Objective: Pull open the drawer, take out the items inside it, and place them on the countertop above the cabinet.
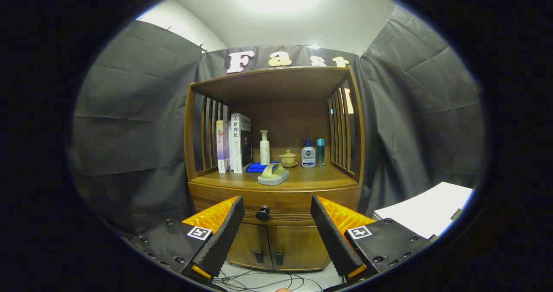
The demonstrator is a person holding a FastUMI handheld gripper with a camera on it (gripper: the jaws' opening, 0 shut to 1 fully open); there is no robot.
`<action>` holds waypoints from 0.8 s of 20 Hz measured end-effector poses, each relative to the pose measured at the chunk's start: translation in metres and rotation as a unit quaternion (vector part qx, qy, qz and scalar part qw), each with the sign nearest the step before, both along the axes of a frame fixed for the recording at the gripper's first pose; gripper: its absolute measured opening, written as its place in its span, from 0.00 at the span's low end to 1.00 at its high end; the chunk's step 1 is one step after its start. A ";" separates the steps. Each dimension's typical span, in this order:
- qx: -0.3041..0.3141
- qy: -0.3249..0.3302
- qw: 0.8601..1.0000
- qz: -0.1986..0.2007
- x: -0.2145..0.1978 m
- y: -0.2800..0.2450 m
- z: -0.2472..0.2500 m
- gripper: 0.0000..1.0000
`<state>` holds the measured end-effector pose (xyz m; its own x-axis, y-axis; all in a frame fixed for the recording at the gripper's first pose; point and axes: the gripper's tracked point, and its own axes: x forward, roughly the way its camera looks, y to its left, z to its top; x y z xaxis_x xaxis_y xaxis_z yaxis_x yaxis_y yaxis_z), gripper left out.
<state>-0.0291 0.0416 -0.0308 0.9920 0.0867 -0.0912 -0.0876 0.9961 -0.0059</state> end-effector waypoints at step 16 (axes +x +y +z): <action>-0.003 0.006 1.000 0.008 -0.010 0.003 -0.009 0.98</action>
